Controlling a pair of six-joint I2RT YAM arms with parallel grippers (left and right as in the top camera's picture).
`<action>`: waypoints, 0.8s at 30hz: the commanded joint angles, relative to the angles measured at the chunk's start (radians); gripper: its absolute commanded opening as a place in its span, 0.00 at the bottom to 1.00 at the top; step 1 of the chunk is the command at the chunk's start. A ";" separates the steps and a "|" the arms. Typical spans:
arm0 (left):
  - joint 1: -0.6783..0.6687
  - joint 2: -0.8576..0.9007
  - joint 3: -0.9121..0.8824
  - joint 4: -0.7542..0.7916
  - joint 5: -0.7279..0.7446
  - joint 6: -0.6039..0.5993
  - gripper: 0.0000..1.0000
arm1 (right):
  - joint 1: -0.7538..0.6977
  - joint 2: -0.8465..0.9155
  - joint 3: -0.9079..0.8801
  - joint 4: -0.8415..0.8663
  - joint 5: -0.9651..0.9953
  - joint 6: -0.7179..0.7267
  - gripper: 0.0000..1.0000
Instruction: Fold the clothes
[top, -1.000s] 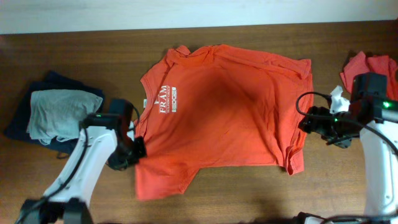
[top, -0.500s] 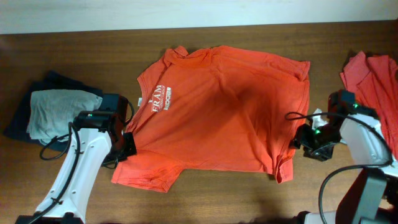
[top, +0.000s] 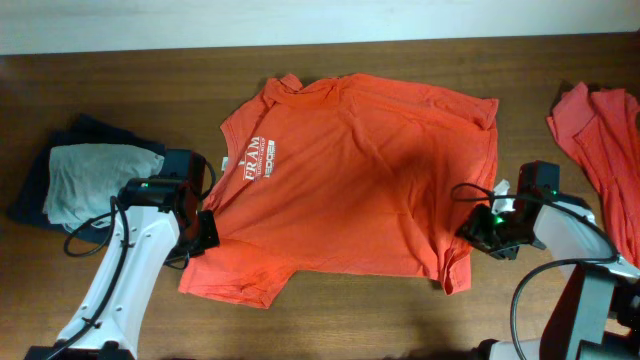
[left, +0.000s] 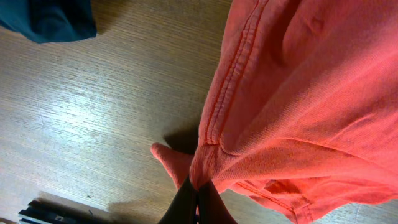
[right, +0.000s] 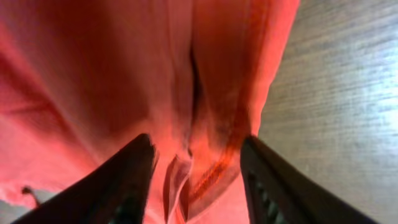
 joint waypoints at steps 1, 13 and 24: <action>0.006 -0.004 0.006 0.000 -0.022 0.012 0.03 | -0.001 0.009 -0.024 0.008 -0.013 0.032 0.51; 0.006 -0.004 0.006 0.002 -0.022 0.012 0.03 | -0.001 0.014 -0.024 0.042 0.046 0.040 0.32; 0.006 -0.004 0.006 0.002 -0.022 0.012 0.03 | -0.002 0.014 -0.024 0.123 0.185 0.113 0.04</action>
